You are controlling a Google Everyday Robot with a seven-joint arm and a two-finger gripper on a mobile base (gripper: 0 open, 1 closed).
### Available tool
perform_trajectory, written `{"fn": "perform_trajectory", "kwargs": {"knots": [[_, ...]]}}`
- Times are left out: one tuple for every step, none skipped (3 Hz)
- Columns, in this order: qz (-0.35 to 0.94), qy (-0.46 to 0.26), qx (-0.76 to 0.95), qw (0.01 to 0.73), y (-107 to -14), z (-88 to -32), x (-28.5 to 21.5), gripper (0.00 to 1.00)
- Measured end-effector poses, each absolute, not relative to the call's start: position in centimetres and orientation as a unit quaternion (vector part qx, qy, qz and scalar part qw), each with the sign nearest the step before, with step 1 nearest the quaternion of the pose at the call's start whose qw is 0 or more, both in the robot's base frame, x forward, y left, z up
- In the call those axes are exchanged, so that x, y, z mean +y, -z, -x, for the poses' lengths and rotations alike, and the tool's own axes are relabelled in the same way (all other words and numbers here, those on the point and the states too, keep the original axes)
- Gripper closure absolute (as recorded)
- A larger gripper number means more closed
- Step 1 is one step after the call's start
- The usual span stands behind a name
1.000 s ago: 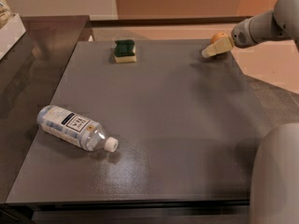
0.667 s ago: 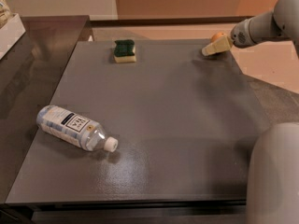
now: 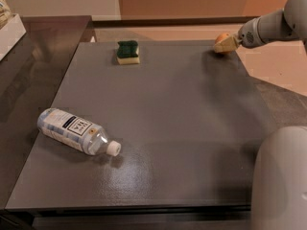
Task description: Pick orange
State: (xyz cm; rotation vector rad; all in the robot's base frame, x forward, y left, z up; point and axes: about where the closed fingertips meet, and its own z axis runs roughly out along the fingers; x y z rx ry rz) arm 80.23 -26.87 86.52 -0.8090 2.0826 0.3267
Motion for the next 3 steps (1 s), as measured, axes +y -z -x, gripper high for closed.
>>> {"fn": "perform_trajectory", "kwargs": {"knots": [[0.347,-0.138,0.823,0.429,-88.5,-79.1,-25.8,0.88],[0.378,-0.145,0.805,0.434,-91.6,-77.3,-24.3,1.00],[0.413,-0.149,0.783,0.441,-95.5,-75.3,-22.6,1.00]]}}
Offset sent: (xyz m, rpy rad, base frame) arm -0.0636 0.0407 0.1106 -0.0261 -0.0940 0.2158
